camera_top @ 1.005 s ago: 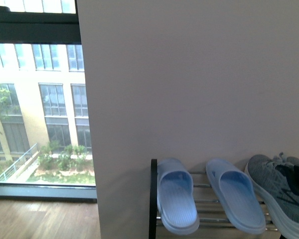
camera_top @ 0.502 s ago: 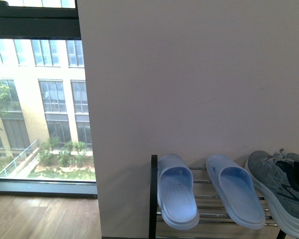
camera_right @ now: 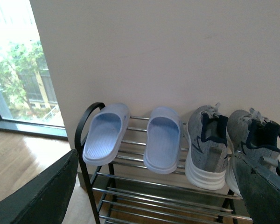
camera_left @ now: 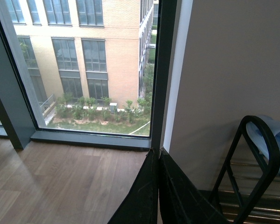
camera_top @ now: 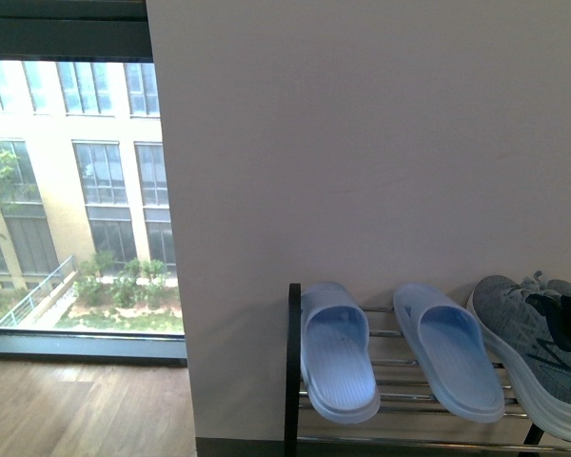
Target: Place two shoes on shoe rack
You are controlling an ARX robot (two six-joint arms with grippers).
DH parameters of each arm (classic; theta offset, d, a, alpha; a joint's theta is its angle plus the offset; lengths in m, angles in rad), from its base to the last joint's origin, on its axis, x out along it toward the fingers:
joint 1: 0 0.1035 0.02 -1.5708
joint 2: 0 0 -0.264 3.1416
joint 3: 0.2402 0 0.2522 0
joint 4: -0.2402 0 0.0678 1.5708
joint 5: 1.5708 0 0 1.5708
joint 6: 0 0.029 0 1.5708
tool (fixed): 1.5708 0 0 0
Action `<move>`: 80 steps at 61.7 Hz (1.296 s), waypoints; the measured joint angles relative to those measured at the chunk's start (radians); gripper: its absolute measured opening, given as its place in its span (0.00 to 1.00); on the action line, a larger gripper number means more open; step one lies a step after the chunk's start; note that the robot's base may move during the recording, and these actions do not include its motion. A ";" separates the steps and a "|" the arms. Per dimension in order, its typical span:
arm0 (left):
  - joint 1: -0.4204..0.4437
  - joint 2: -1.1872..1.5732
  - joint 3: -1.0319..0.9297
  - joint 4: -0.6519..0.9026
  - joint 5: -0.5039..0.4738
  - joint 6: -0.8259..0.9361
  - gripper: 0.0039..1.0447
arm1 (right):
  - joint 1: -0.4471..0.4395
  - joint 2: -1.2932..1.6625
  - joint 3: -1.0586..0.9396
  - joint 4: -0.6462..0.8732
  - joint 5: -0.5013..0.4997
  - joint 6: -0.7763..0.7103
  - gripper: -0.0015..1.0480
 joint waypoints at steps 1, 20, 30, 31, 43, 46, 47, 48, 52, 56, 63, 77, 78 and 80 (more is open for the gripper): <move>0.000 -0.012 0.000 -0.011 0.000 0.000 0.01 | 0.000 0.000 0.000 0.000 0.000 0.000 0.91; 0.000 -0.156 0.000 -0.148 0.000 0.000 0.01 | 0.000 0.000 0.000 0.000 0.000 0.000 0.91; 0.000 -0.231 0.000 -0.222 0.000 0.000 0.01 | 0.000 0.000 0.000 0.000 0.000 0.000 0.91; 0.000 -0.238 0.000 -0.229 0.000 0.000 0.01 | 0.000 0.000 0.000 0.000 0.000 0.000 0.91; 0.000 -0.298 0.000 -0.287 0.000 0.000 0.01 | 0.000 0.000 0.000 0.000 0.000 0.000 0.91; 0.000 -0.308 0.000 -0.298 0.000 0.000 0.01 | 0.000 0.000 0.000 0.000 0.000 0.000 0.91; 0.000 -0.313 0.000 -0.303 0.000 0.000 0.01 | 0.000 0.000 0.000 0.000 0.000 0.000 0.91; 0.000 -0.315 0.000 -0.306 0.000 0.000 0.01 | 0.000 0.000 0.000 0.000 0.000 0.000 0.91; 0.000 -0.332 0.000 -0.323 0.000 0.000 0.01 | 0.000 0.000 0.000 0.000 0.000 0.000 0.91; 0.000 -0.345 0.000 -0.335 0.000 0.000 0.01 | 0.000 0.000 0.000 0.000 0.000 0.000 0.91; 0.000 -0.462 0.000 -0.488 0.000 0.001 0.01 | 0.000 0.000 0.000 0.000 0.000 0.000 0.91; 0.001 -0.505 0.000 -0.514 0.000 0.001 0.01 | 0.000 0.000 0.000 0.000 0.000 0.000 0.91; 0.001 -0.505 0.000 -0.514 0.000 0.001 0.01 | 0.000 0.000 0.000 0.000 0.000 0.000 0.91; 0.001 -0.505 0.000 -0.514 0.000 0.001 0.01 | 0.000 -0.001 0.000 0.000 0.000 0.000 0.91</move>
